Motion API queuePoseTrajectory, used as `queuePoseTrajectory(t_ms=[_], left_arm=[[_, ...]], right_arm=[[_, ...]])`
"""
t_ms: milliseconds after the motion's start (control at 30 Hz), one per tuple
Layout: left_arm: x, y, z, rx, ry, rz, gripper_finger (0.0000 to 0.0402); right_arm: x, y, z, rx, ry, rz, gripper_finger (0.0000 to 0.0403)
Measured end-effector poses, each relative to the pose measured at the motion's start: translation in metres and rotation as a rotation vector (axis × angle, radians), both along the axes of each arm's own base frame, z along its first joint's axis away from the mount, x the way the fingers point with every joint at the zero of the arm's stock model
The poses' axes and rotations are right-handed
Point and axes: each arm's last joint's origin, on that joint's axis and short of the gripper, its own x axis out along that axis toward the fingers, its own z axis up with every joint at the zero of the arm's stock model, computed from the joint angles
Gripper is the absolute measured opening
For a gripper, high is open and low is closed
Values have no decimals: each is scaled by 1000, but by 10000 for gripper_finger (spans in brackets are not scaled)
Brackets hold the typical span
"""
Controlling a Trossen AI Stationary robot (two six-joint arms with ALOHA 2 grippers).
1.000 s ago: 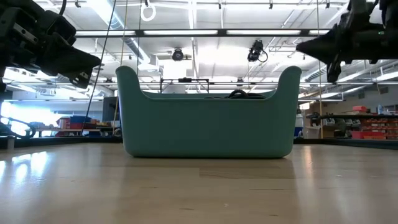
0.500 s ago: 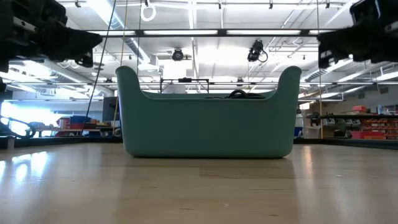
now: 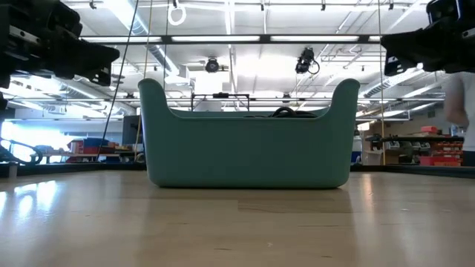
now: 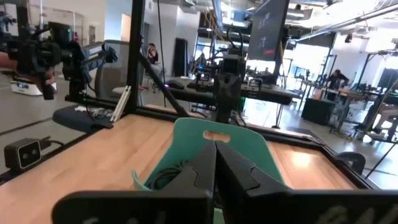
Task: Pick and place USB-C Cables
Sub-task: Return to Home Position
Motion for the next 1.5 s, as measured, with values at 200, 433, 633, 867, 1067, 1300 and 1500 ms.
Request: queuePoseTrajectory(t_ms=[200, 433, 633, 867, 1067, 1300, 1500], left_arm=[[0, 0, 4, 28, -47, -6, 21], [0, 1, 3, 35, -32, 16, 21], [0, 1, 2, 50, -29, 16, 20], [0, 1, 2, 46, -28, 16, 20], [0, 1, 2, 27, -27, 15, 21], [0, 1, 2, 27, -27, 15, 21], [0, 1, 2, 27, -27, 15, 20]], right_arm=[[-9, 0, 0, -6, -27, -2, 16], [-8, -1, -10, 5, 79, -27, 16], [-8, -3, -11, 13, 89, -95, 16], [-8, -4, -11, 35, 92, -111, 16], [-8, -4, -11, 35, 92, -111, 16], [-8, -4, -11, 35, 93, -111, 16], [-8, -4, -11, 36, 92, -111, 16]])
